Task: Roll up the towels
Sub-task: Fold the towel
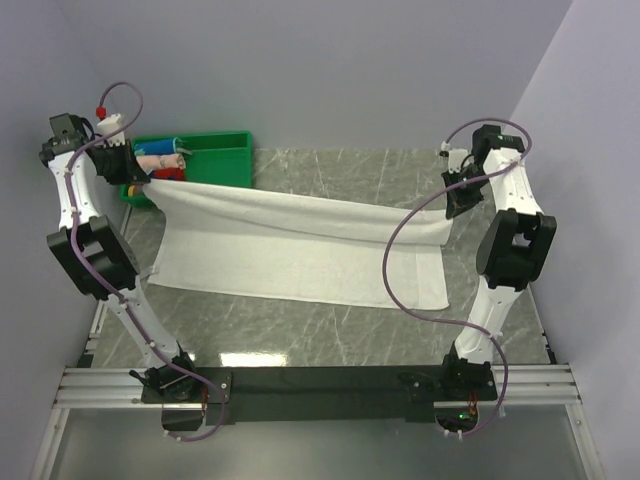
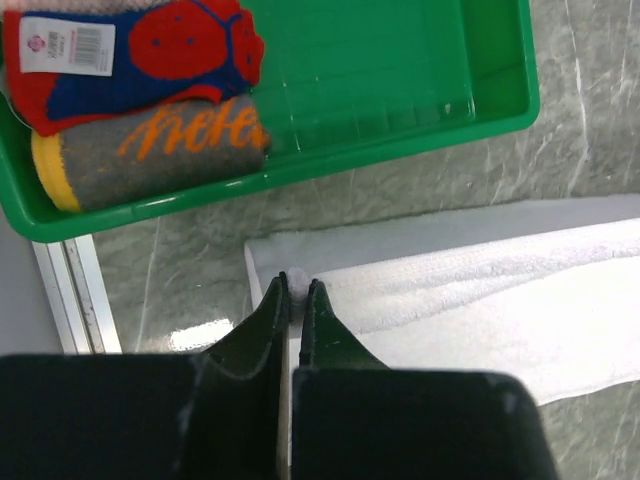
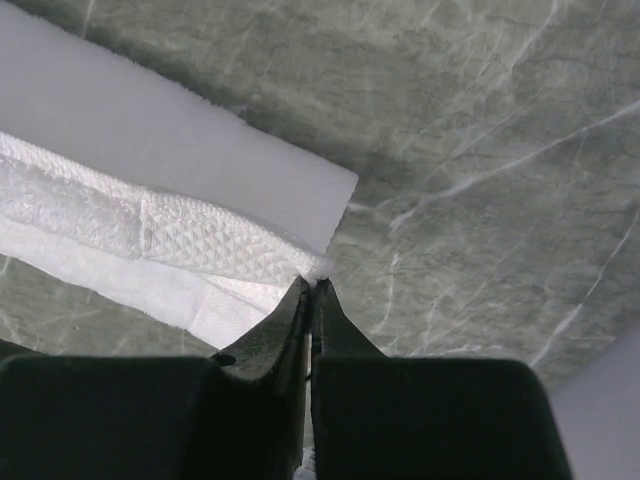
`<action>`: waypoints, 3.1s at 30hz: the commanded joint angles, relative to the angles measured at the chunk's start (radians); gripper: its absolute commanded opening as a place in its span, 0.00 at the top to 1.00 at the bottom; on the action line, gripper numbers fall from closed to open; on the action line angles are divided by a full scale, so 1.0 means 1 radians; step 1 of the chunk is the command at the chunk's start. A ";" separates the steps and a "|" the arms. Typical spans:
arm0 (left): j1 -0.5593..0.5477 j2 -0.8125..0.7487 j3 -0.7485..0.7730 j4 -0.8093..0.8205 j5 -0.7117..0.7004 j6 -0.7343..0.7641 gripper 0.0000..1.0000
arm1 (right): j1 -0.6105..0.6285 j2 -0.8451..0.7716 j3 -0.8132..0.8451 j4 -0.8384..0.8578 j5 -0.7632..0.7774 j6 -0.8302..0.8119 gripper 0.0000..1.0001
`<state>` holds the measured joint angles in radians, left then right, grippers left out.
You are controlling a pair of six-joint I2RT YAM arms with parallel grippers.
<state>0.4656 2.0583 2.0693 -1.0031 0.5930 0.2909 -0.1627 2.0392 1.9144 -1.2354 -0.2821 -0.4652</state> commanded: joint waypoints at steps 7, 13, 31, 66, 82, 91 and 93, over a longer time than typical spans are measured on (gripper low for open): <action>0.039 -0.121 -0.192 0.063 -0.039 0.137 1.00 | -0.032 -0.092 -0.207 0.001 0.077 -0.059 1.00; 0.111 -0.113 -0.256 -0.028 -0.142 0.232 1.00 | -0.032 -0.160 -0.368 0.025 0.103 -0.096 1.00; 0.071 -0.092 -0.588 0.133 -0.239 0.278 1.00 | 0.032 -0.123 -0.612 0.205 0.153 -0.038 1.00; 0.087 -0.170 -0.529 0.009 -0.203 0.297 1.00 | 0.034 -0.094 -0.380 0.097 0.172 -0.056 1.00; 0.085 -0.118 -0.494 0.028 -0.183 0.220 1.00 | 0.040 -0.034 -0.320 0.116 0.189 -0.027 1.00; 0.119 -0.162 -0.406 -0.115 -0.211 0.327 1.00 | 0.031 -0.178 -0.389 0.037 0.190 -0.084 1.00; 0.120 -0.185 -0.470 -0.098 -0.228 0.343 1.00 | 0.031 -0.186 -0.445 0.062 0.198 -0.085 1.00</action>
<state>0.5465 1.9411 1.6440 -1.1118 0.4507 0.5537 -0.1200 1.9072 1.5375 -1.1572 -0.1726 -0.5022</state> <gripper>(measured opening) 0.037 0.012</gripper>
